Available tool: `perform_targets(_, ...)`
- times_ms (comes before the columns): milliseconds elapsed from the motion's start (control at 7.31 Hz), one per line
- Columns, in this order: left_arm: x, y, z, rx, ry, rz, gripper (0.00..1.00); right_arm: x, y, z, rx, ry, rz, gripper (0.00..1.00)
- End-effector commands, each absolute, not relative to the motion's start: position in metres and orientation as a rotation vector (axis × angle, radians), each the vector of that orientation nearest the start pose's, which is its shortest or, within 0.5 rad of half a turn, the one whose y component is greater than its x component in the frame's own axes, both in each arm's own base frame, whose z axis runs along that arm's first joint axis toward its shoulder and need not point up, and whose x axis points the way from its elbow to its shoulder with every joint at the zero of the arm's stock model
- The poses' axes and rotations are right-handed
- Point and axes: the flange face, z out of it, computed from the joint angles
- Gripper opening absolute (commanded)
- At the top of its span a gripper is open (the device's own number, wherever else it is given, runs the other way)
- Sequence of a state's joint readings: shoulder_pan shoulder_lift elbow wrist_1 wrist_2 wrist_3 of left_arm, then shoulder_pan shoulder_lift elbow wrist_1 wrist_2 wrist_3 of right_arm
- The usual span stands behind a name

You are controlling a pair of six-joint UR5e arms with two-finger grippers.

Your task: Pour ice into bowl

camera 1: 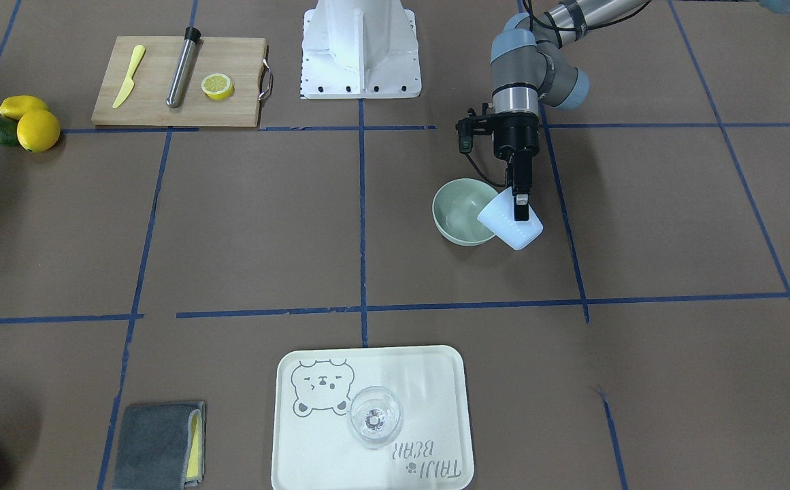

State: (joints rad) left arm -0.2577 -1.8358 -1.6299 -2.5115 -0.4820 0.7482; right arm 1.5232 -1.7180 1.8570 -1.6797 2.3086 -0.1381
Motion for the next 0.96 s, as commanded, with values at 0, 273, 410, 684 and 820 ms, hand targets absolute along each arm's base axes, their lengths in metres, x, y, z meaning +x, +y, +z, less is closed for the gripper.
perform_targets(0, 0.482, -0.355, 0.363, 1.352, -0.74, 1.146, 0.0, 0.046, -0.431, 0.6, 0.061, -0.737, -0.188, 1.0)
perform_targets(273, 0.483, -0.356, 0.358, 1.318, -0.856, 1.257, 0.0, 0.046, -0.431, 0.601, 0.06, -0.735, -0.187, 1.0)
perform_targets(410, 0.481, -0.355, 0.353, 1.302, -0.917, 1.316, 0.0, 0.046, -0.431, 0.601, 0.058, -0.736, -0.187, 1.0)
perform_targets(684, 0.481, -0.355, 0.352, 1.277, -0.981, 1.374, 0.0, 0.046, -0.429, 0.603, 0.055, -0.736, -0.186, 1.0)
perform_targets(820, 0.479, -0.355, 0.351, 1.254, -1.026, 1.384, 0.0, 0.046, -0.429, 0.603, 0.054, -0.736, -0.185, 1.0)
